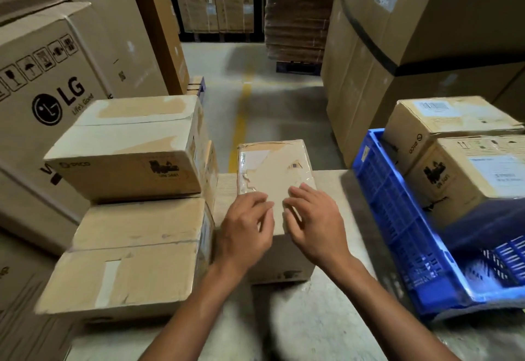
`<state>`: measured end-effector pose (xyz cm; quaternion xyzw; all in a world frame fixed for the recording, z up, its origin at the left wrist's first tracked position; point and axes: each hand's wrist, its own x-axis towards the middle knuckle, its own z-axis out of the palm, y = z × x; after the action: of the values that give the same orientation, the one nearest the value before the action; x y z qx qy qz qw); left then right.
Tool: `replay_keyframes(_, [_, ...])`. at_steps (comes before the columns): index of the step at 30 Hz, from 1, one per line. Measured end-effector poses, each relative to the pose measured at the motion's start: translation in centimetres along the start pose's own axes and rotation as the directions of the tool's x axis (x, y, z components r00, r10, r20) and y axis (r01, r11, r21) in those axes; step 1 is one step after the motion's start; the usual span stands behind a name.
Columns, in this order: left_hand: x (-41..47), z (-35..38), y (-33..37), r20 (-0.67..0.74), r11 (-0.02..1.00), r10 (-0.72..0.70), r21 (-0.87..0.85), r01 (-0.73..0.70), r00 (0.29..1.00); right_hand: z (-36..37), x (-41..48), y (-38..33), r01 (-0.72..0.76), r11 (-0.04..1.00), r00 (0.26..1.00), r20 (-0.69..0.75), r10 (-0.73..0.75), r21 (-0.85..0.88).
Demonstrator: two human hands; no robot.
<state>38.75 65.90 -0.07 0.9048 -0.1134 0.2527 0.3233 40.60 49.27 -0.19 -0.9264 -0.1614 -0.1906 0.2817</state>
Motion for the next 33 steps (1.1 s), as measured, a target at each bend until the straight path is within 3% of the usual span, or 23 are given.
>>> replay_keyframes(4, [0.0,0.7,0.8,0.053,0.999,0.021,0.048,-0.024,0.998,-0.1,-0.1,0.3,0.042,0.995,0.999,-0.004,-0.042,-0.087])
replay_keyframes(7, [1.3,0.5,0.9,0.137,0.989,0.024,0.14,-0.043,0.99,-0.6,1.2,0.5,0.089,0.972,0.993,0.099,-0.069,-0.216])
replay_keyframes(13, [5.1,0.4,0.5,0.383,0.95,-0.18,0.307,0.059,0.906,-0.3,5.2,0.6,0.099,0.957,0.97,0.242,-0.032,-0.272])
replay_keyframes(17, [5.3,0.8,0.1,0.45,0.921,-0.232,0.388,0.046,0.862,0.0,5.1,0.7,0.16,0.945,0.945,0.321,-0.063,-0.286])
replay_keyframes(23, [9.0,1.7,-0.9,0.282,0.901,-0.132,0.434,-0.003,0.95,0.0,9.4,1.0,0.108,0.924,0.945,0.326,0.019,-0.368])
replay_keyframes(29, [11.2,3.0,-3.2,0.314,0.944,-0.164,0.324,0.057,0.935,1.5,10.1,2.3,0.066,0.968,0.953,0.303,0.011,-0.241])
replay_keyframes(31, [11.0,3.0,-3.5,0.248,0.965,-0.148,0.25,0.084,0.957,1.6,10.2,2.5,-0.013,0.982,0.959,0.274,0.065,-0.188])
replay_keyframes(33, [10.6,3.2,-3.8,0.089,0.976,-0.181,0.134,0.169,0.979,1.6,10.1,2.5,-0.155,0.982,0.965,0.196,0.174,-0.109])
